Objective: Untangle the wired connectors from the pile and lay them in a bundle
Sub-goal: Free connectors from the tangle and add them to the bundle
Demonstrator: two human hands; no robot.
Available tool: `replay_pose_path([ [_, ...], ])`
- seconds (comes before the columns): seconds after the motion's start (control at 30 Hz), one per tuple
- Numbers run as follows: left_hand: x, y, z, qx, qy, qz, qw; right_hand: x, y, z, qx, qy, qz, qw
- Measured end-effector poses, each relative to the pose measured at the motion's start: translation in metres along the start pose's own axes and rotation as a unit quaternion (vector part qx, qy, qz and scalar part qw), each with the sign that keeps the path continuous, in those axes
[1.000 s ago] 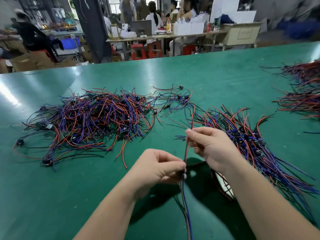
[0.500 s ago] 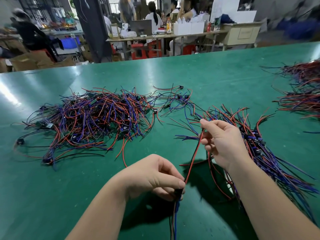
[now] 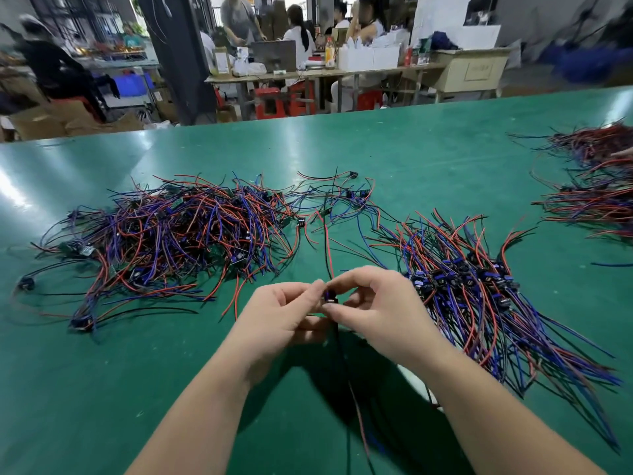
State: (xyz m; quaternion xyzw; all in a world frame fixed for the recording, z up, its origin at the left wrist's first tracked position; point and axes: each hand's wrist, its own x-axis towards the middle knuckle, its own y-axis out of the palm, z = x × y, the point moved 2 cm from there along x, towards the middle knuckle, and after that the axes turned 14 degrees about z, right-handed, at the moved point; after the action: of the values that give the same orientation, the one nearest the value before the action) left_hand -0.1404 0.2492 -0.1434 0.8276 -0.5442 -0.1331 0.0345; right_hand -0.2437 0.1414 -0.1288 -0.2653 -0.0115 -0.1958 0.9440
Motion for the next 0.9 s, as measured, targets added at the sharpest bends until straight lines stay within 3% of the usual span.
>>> replay_pose_path([
  [0.1, 0.003, -0.001, -0.002, 0.002, 0.013, -0.046, 0.999, 0.0, -0.009, 0.003, 0.13, -0.022, -0.022, 0.991],
  [0.17, 0.004, -0.016, -0.002, 0.16, 0.042, -0.163, 0.973, -0.001, -0.022, 0.006, 0.211, -0.066, -0.056, 0.974],
  [0.27, 0.0, -0.042, -0.003, 0.487, 0.028, -0.295, 0.822, -0.003, -0.05, 0.003, 0.304, -0.063, -0.116, 0.943],
  [0.33, -0.001, -0.055, 0.001, 0.546, -0.071, -0.328, 0.768, -0.005, -0.071, -0.008, 0.239, -0.002, -0.164, 0.957],
  [0.4, -0.001, -0.062, 0.003, 0.559, -0.161, -0.33, 0.744, -0.007, -0.087, -0.022, 0.005, 0.112, -0.184, 0.977],
  [0.47, 0.0, -0.066, 0.003, 0.58, -0.166, -0.327, 0.727, -0.01, -0.091, -0.03, -0.175, 0.197, -0.164, 0.95],
  [0.57, -0.001, -0.071, -0.001, 0.588, -0.127, -0.34, 0.723, -0.012, -0.088, -0.032, -0.251, 0.239, -0.121, 0.93],
  [0.73, -0.003, -0.073, -0.003, 0.553, -0.1, -0.349, 0.75, -0.009, -0.085, -0.025, -0.242, 0.178, -0.172, 0.938],
  [0.9, -0.001, -0.075, -0.004, 0.596, -0.164, -0.341, 0.708, -0.007, -0.072, -0.016, -0.186, 0.128, -0.185, 0.957],
])
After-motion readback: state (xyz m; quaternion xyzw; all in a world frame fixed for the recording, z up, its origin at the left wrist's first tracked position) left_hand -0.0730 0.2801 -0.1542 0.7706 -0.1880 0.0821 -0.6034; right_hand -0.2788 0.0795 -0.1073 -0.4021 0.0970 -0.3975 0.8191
